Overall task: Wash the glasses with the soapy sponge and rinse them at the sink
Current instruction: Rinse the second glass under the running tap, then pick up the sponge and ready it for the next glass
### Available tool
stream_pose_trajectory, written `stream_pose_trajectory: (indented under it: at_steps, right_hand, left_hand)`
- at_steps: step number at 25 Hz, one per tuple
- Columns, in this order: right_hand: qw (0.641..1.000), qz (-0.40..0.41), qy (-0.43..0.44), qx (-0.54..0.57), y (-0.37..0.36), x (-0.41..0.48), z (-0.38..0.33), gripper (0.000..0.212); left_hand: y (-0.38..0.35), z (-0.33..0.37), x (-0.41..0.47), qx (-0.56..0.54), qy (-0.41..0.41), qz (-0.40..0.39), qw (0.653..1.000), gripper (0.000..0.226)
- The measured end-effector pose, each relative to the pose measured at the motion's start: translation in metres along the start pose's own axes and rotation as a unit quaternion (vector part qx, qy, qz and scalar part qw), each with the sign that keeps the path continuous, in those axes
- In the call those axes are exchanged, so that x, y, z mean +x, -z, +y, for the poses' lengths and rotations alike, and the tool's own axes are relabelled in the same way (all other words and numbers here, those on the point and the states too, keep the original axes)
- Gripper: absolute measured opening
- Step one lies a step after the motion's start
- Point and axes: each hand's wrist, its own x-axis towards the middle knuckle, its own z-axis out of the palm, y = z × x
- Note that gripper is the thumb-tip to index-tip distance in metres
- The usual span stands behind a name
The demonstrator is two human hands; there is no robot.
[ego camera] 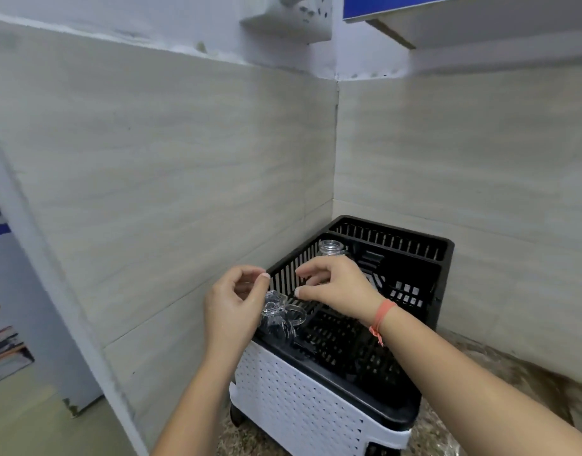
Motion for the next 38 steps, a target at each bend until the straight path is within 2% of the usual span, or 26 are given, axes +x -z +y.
stream_pose_trajectory:
  at_steps: [5,11,14,18,25,27,29,32,35,38]
  right_hand:
    - [0.974,0.163,-0.020,0.155,0.053,-0.052,0.019,0.016]
    - [0.931,0.306,-0.035,0.194,0.157,-0.145,0.067,0.017]
    - [0.905,0.373,-0.044,0.201,0.218,-0.217,0.107,0.019]
    - [0.862,0.444,-0.077,0.232,0.305,-0.335,0.173,0.020]
    - [0.828,0.510,-0.183,0.146,0.407,-0.498,0.288,0.021]
    - [0.817,0.511,-0.250,0.098,0.423,-0.538,0.333,0.016]
    - [0.797,0.484,-0.361,0.030,0.436,-0.570,0.379,0.001]
    - [0.784,0.367,-0.493,-0.086,0.448,-0.594,0.431,0.025]
    - [0.764,0.317,-0.526,-0.199,0.451,-0.596,0.456,0.033]
    - [0.747,0.239,-0.537,-0.311,0.444,-0.598,0.472,0.031]
  left_hand:
    - [-0.051,0.039,-0.027,-0.061,-0.001,-0.059,0.996,0.013]
    - [-0.166,0.123,-0.120,-0.134,-0.044,-0.204,0.969,0.009]
    - [-0.233,0.150,-0.192,-0.185,0.005,-0.248,0.951,0.013]
    - [-0.333,0.181,-0.314,-0.236,0.123,-0.292,0.919,0.016]
    - [-0.454,0.211,-0.463,-0.213,0.199,-0.347,0.892,0.017]
    - [-0.473,0.214,-0.489,-0.189,0.215,-0.378,0.880,0.014]
    - [-0.486,0.216,-0.508,-0.169,0.229,-0.409,0.867,0.013]
    - [-0.500,0.219,-0.528,-0.144,0.237,-0.434,0.857,0.015]
    - [-0.512,0.220,-0.535,-0.124,0.248,-0.451,0.848,0.013]
    - [-0.519,0.218,-0.532,-0.108,0.247,-0.452,0.850,0.011]
